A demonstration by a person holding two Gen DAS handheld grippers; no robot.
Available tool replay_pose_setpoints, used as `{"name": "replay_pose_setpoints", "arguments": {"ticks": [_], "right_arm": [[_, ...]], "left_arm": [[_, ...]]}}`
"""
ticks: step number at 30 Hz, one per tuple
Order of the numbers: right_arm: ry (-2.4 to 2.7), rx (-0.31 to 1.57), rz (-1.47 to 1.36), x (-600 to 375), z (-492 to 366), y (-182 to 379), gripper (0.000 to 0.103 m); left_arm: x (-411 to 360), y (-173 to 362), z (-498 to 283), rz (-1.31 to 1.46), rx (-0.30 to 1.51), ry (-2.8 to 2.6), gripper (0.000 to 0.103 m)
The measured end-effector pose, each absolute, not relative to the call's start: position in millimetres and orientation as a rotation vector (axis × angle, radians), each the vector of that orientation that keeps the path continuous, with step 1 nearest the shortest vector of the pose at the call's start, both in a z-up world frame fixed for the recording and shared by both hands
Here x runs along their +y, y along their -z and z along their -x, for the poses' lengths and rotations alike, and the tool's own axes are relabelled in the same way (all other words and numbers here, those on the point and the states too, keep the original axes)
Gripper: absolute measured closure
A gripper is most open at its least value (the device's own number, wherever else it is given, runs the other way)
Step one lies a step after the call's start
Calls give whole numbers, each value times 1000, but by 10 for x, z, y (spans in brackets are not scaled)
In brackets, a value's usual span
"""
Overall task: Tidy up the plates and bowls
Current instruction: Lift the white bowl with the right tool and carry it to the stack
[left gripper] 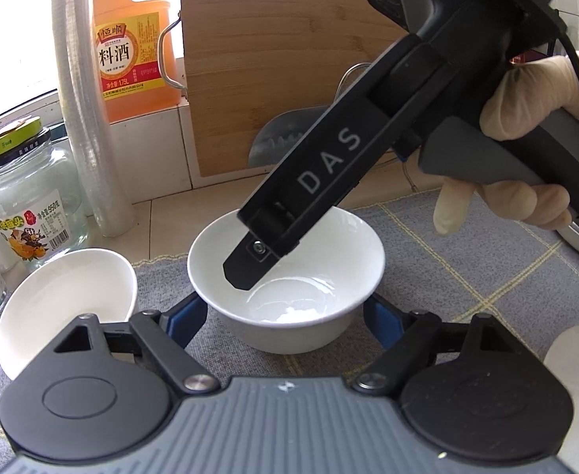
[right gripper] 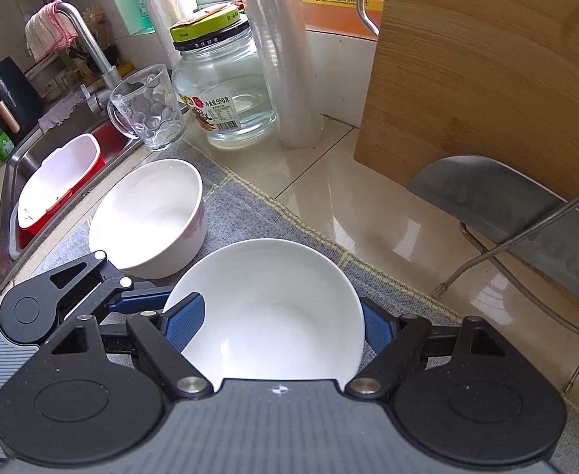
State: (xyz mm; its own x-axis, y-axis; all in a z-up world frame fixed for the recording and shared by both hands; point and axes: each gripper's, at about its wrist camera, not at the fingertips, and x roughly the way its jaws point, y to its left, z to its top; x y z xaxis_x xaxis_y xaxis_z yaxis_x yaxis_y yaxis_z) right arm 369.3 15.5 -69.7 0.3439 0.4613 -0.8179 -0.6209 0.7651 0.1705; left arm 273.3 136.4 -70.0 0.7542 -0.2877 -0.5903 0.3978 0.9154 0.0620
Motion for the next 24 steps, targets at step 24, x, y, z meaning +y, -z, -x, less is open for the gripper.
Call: {"name": "replay_pose_setpoints", "arguments": {"ticks": [24], "right_arm": [[-720,943,141,-49,-2982,250,16]], "left_arm": [[1221,326,-2172,-213,630,439,17]]}}
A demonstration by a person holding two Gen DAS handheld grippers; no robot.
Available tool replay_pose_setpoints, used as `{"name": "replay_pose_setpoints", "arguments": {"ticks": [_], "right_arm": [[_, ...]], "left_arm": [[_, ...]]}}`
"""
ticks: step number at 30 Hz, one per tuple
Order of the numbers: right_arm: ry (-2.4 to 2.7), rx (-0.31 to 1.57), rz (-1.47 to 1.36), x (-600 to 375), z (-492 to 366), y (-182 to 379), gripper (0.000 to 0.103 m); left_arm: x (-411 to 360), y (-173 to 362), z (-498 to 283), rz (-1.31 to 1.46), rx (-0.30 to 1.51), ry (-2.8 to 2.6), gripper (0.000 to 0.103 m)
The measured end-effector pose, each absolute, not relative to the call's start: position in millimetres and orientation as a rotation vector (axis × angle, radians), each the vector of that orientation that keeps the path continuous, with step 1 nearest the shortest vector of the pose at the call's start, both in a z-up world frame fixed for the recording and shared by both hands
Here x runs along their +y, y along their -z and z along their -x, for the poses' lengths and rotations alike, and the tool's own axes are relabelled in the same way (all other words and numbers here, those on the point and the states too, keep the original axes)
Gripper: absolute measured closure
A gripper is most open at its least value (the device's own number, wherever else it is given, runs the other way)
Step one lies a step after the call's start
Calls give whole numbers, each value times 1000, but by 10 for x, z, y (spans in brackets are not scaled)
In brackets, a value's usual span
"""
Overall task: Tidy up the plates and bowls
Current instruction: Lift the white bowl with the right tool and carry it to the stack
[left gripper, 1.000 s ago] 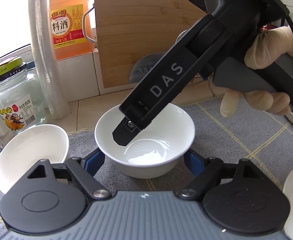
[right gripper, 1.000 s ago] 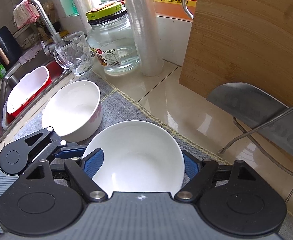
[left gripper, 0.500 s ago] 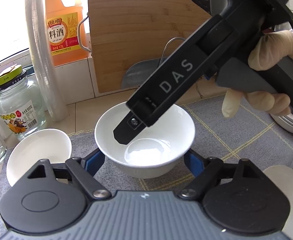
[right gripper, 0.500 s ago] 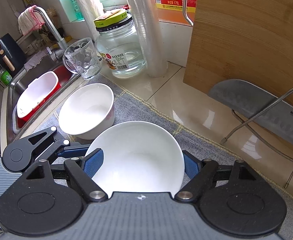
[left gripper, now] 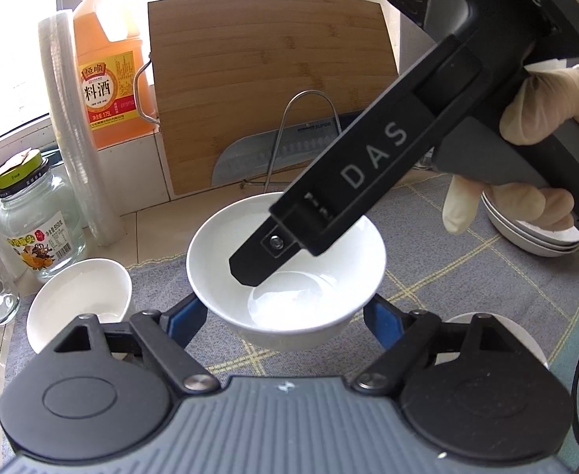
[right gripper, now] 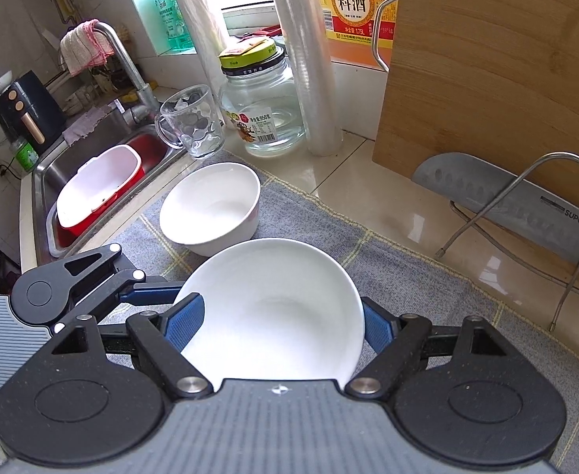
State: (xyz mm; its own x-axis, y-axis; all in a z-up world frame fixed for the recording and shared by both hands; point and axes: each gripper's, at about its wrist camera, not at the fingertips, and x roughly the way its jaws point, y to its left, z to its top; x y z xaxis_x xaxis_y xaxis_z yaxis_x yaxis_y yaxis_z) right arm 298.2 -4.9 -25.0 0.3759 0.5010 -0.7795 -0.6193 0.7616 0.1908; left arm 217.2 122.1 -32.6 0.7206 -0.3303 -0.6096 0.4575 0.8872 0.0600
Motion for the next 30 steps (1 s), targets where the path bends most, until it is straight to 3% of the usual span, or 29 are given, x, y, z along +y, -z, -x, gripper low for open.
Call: {"name": "replay_pose_setpoints", "arguments": {"ticks": [30], "right_arm": [[-620,920,83,-478,-1879,186,16]], "left_arm": [[933,216,-1323,-272,628,581,17]]}}
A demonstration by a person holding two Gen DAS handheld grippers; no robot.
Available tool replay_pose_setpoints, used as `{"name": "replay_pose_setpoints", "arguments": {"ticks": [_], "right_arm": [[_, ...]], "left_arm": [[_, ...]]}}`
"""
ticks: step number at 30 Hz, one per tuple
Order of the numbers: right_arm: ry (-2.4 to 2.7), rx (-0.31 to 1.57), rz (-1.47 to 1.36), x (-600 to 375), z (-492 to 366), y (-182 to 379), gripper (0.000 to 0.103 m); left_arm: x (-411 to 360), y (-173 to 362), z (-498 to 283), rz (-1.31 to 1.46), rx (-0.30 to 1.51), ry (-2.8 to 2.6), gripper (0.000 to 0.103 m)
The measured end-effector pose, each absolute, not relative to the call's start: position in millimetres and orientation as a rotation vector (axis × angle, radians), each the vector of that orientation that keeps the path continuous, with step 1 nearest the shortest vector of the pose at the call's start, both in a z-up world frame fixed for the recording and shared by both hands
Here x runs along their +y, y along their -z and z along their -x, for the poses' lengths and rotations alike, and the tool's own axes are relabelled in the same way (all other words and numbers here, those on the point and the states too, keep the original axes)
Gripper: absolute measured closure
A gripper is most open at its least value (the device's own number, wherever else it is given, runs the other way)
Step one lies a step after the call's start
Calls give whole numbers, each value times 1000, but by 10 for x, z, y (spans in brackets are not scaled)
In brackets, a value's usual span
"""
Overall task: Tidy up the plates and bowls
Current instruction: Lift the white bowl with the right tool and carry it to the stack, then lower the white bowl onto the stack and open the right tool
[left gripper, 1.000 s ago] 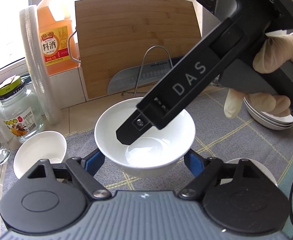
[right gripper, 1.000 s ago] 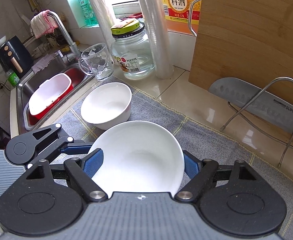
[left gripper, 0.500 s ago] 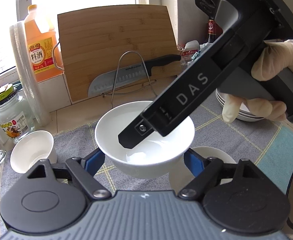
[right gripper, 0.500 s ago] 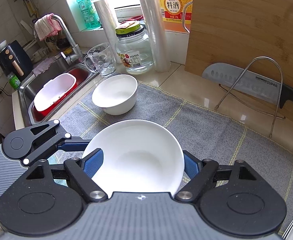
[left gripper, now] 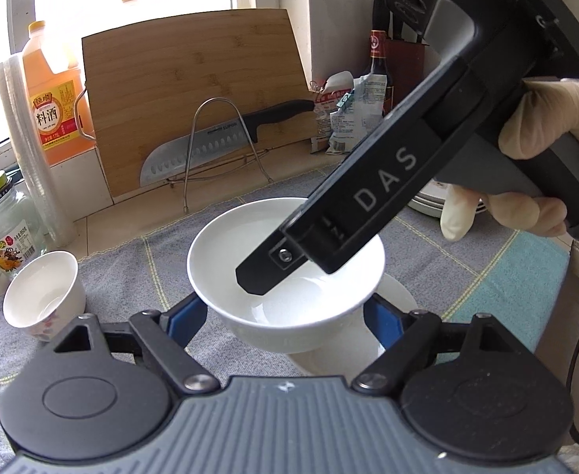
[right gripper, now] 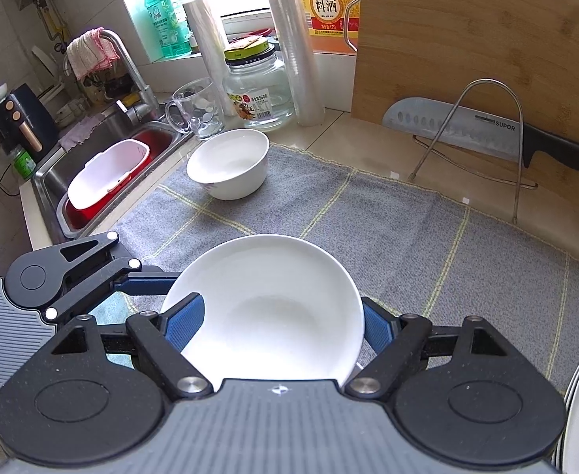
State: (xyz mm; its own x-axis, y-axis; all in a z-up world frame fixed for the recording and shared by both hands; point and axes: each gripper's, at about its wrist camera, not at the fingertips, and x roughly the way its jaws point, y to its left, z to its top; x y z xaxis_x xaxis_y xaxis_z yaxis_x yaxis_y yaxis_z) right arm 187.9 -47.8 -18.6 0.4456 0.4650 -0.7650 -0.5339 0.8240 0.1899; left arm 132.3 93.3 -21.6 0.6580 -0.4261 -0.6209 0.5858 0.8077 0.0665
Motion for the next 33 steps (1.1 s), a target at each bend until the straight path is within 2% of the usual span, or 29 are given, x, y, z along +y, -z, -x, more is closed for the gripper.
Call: {"name": "replay_pose_setpoints", "arguments": {"ticks": [33], "right_arm": [[-555,968,29,-809,-1589,389,16]], "left_arm": [[673,447,-1240,-310,698,666,17]]}}
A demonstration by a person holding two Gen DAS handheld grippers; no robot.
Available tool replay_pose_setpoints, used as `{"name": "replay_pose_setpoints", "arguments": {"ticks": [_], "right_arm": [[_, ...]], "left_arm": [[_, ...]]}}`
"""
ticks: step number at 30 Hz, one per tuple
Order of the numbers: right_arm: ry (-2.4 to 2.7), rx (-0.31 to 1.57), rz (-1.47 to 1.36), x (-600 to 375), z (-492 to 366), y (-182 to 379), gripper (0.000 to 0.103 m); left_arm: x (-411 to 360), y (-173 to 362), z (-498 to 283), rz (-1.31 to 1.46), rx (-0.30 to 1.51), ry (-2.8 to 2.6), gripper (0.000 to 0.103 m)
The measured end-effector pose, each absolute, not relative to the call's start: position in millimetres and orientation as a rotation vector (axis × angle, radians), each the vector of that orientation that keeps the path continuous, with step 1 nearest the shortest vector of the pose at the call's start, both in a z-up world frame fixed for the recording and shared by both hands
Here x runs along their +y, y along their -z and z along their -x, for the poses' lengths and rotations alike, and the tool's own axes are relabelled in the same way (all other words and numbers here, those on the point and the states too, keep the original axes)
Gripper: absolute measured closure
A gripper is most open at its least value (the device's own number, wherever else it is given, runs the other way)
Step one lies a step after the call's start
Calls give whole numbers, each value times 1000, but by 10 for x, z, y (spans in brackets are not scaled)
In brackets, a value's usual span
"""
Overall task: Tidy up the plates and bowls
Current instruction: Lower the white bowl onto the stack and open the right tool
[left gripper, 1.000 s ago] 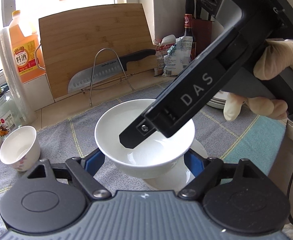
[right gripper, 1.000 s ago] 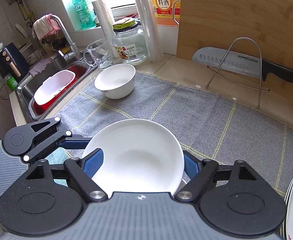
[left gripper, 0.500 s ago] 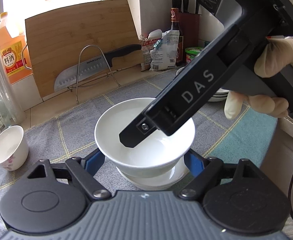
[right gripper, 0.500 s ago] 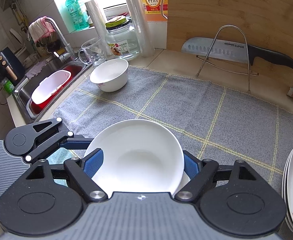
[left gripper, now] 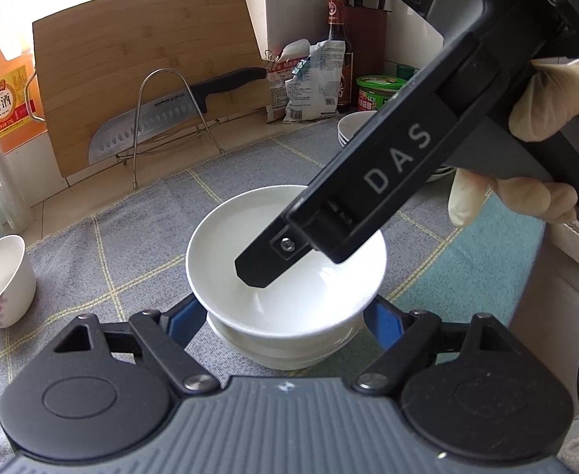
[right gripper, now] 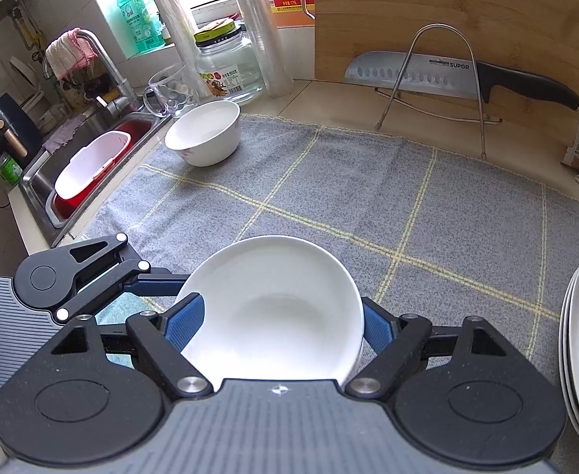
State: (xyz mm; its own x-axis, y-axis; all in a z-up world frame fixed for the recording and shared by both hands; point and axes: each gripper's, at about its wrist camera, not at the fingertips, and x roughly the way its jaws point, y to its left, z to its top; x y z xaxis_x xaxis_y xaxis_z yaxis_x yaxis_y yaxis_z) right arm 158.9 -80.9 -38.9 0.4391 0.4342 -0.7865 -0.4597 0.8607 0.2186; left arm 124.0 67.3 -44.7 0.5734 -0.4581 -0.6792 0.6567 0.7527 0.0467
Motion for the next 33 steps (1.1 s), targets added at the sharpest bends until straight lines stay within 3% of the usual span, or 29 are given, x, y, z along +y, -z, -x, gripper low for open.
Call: {"name": "replay_pose_setpoints", "arguments": {"ticks": [31,33], "right_arm": [[-551,996,22,-820,-1622,493,15],[-548,991,28,-820,-1619,491,7]], "left_arm": [[650,519,-1293,-313,727,678,14],[662,511,-1287,-312,713,670,9]]}}
